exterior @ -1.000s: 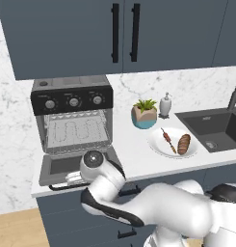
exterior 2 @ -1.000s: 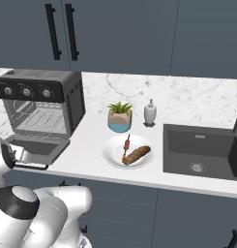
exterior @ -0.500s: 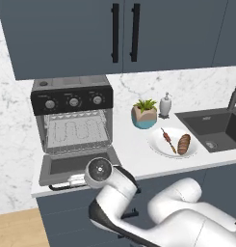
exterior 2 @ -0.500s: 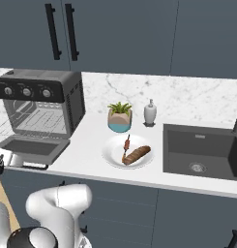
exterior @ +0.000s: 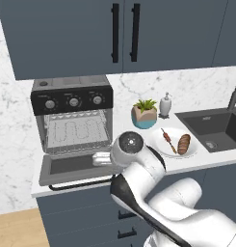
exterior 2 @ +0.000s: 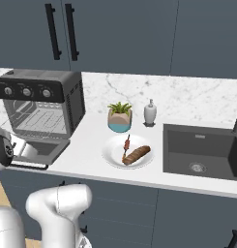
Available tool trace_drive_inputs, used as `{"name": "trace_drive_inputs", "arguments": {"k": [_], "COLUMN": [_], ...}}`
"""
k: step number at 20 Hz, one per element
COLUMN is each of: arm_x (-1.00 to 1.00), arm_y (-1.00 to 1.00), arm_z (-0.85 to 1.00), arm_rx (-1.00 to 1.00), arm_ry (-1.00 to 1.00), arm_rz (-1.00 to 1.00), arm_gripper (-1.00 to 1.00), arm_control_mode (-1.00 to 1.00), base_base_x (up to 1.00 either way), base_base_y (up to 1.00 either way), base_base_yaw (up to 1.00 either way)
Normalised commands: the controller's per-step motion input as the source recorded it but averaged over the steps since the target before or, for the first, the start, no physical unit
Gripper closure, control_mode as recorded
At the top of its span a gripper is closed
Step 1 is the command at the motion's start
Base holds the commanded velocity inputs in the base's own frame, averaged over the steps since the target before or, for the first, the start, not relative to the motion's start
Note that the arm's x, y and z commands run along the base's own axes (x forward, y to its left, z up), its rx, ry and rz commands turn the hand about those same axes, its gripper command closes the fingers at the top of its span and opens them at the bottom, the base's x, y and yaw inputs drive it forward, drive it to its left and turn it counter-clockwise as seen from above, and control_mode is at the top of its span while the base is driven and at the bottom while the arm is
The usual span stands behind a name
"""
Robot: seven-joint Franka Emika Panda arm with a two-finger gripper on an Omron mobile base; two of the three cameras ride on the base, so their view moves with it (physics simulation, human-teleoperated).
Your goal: Pick up the kebab skewer and baguette bread, and place them inside the toaster oven. Close the toaster oven door and start by setting the timer.
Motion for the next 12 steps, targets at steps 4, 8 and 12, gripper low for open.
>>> {"name": "trace_drive_inputs", "arguments": {"k": [4,8,12], "arm_x": [0.00,0.00,0.00], "arm_y": [-1.00,-1.00,-1.00], "arm_z": [0.48,0.36,0.15], "arm_rx": [0.09,0.09,0.06], "arm_ry": [0.10,0.11,0.09], "arm_rz": [-0.09,-0.08,-0.08], "arm_gripper": [-1.00,-1.00,-1.00], "arm_control_mode": [-1.00,-1.00,-1.00], "base_base_x": [0.00,0.00,0.00], "base_base_y": [0.00,0.00,0.00], "base_base_yaw": [0.00,0.00,0.00]}}
